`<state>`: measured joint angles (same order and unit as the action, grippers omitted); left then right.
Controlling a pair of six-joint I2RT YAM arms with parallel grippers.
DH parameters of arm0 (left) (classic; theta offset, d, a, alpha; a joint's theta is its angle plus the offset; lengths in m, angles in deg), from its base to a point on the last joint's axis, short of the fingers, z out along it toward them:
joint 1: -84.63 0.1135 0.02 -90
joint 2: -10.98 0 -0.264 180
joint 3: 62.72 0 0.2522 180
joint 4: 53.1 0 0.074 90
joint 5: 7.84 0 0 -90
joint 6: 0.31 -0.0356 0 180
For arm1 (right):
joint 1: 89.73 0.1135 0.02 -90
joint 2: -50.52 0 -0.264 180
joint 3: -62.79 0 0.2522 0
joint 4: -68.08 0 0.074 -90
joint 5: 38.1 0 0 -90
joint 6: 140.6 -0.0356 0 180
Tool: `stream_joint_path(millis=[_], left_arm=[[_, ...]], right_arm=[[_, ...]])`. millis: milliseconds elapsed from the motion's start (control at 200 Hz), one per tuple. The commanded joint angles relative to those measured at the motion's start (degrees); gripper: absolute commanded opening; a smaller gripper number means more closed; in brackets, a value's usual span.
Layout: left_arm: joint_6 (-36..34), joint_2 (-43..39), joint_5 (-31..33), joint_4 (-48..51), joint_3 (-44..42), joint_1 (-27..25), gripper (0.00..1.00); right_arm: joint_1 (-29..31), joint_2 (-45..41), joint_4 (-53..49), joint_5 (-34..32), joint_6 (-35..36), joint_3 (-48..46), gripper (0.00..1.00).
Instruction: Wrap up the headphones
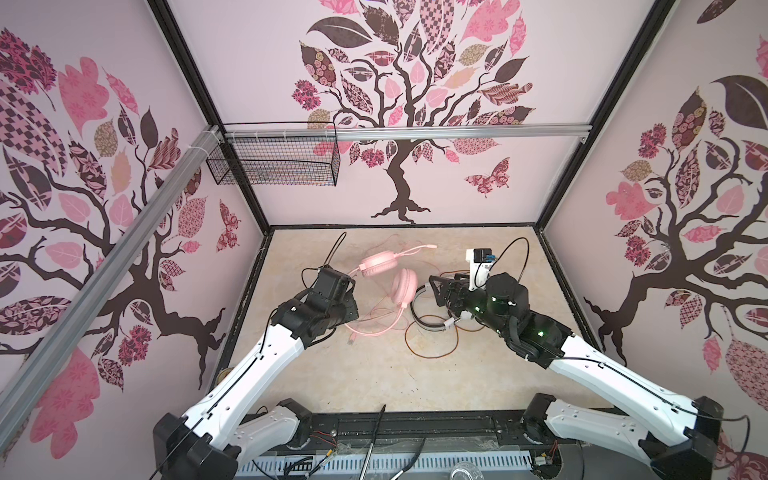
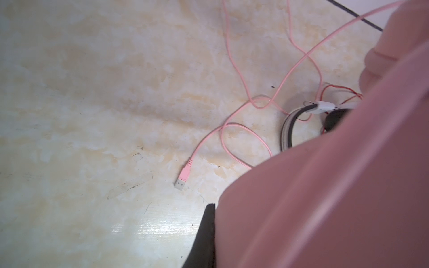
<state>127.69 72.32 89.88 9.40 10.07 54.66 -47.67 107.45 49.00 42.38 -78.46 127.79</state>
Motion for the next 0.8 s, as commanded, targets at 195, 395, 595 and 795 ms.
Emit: stream_joint_path(millis=[195,395,595,795], left_arm=[[-9.0,-4.5,-10.9,-4.3,2.8,0.0,0.0],[-7.6,-2.2,-6.3,-2.9,1.7,0.0,0.0],[-7.7,5.2,-5.6,-7.3,-2.9,0.3,0.0],[-5.9,10.1,-8.5,-11.9,-4.0,0.9,0.0]], right_arm=[[-25.4,-2.0,3.9,39.0,1.1,-7.8,0.87],[-22.1,-0.8,13.1,50.4,-3.5,-11.0,0.83],[-14.9,1.0,6.1,41.2,-4.1,-10.7,0.82],[-9.4,3.6,7.1,29.9,-14.7,-15.6,0.86]])
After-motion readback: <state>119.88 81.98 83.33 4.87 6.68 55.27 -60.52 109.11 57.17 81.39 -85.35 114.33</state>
